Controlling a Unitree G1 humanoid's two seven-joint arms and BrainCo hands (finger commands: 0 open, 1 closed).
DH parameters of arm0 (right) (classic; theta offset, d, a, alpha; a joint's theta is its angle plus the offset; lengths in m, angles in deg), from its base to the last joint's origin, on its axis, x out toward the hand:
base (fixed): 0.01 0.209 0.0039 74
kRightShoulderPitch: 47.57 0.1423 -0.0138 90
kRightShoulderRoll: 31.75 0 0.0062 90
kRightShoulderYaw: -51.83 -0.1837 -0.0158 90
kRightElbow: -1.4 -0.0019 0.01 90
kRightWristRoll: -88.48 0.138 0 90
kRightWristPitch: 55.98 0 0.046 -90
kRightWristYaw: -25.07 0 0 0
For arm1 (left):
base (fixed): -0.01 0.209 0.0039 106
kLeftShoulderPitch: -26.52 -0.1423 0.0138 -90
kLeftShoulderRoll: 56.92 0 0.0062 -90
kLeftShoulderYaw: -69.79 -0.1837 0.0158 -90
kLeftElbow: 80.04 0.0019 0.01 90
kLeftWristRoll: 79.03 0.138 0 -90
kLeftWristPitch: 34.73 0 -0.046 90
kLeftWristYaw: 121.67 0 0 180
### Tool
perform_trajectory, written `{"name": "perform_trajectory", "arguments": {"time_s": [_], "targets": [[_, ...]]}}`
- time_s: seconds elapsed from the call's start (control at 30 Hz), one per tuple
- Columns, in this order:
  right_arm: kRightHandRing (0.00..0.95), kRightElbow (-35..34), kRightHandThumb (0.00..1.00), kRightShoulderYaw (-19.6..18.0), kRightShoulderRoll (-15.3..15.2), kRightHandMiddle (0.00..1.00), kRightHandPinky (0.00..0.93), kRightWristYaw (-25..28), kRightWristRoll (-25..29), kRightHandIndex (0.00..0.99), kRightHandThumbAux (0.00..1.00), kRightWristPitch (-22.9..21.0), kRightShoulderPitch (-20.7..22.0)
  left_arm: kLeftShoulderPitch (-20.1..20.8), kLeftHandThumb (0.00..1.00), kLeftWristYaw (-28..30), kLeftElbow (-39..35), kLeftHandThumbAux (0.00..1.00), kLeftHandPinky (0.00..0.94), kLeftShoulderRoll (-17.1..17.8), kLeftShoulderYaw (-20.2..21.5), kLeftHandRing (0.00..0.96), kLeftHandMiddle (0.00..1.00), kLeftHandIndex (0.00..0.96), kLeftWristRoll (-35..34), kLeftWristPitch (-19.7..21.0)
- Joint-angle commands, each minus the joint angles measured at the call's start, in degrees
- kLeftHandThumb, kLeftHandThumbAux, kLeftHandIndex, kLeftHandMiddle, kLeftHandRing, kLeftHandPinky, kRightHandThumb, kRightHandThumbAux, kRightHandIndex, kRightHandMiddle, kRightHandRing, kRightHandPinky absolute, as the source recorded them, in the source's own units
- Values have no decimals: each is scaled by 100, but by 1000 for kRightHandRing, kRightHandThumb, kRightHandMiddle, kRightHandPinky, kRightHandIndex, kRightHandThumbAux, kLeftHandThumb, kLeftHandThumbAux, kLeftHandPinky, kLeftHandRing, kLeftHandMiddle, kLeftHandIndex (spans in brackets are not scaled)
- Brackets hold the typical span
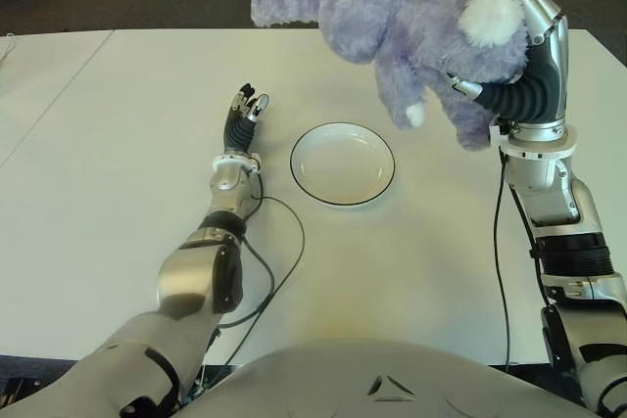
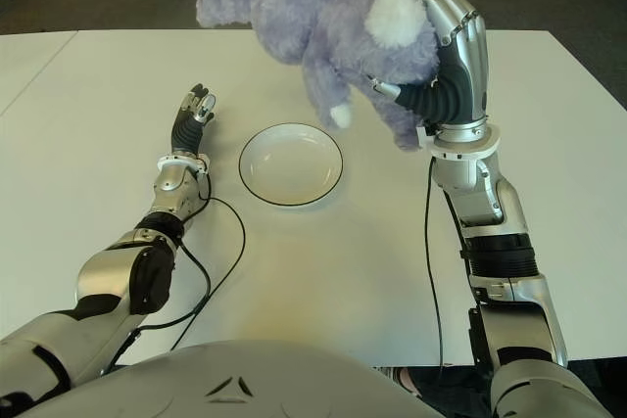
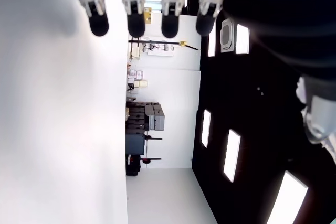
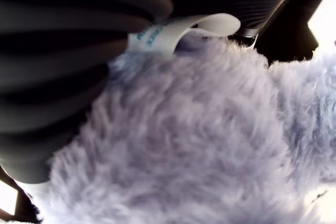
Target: Put the doll into the plate.
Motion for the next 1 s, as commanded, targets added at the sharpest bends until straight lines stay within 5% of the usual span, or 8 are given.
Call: {"name": "perform_trajectory", "arguments": {"time_s": [0.03, 0.1, 0.27, 0.43, 0.73, 1.0], "targets": [[850, -214, 709, 12, 45, 843, 853, 686, 677, 440, 712, 99, -221, -1132, 0, -7, 734, 447, 41, -247, 44, 58, 76, 29, -42, 690], [849, -281, 710, 11, 54, 842, 852, 884, 843, 440, 711, 100, -301, -1135, 0, -31, 735, 450, 39, -244, 24, 59, 79, 31, -20, 692], [865, 380, 710, 244, 404, 849, 855, 585, 230, 440, 711, 781, -435, -1162, 0, -31, 730, 448, 33, -239, -1, 56, 75, 31, 14, 595], [870, 725, 711, 326, 436, 856, 859, 652, -11, 440, 710, 1084, -350, -1150, 0, -62, 728, 446, 32, -270, -21, 52, 70, 25, 29, 611], [878, 946, 708, 638, 536, 868, 873, 923, -452, 439, 711, 1095, -353, -1111, 0, -80, 730, 443, 45, -331, 35, 54, 67, 28, -44, 647], [880, 2197, 702, 991, 687, 874, 876, 742, -772, 438, 714, 1320, -168, -1127, 0, -26, 729, 442, 36, -366, 88, 50, 64, 23, -90, 632]]}}
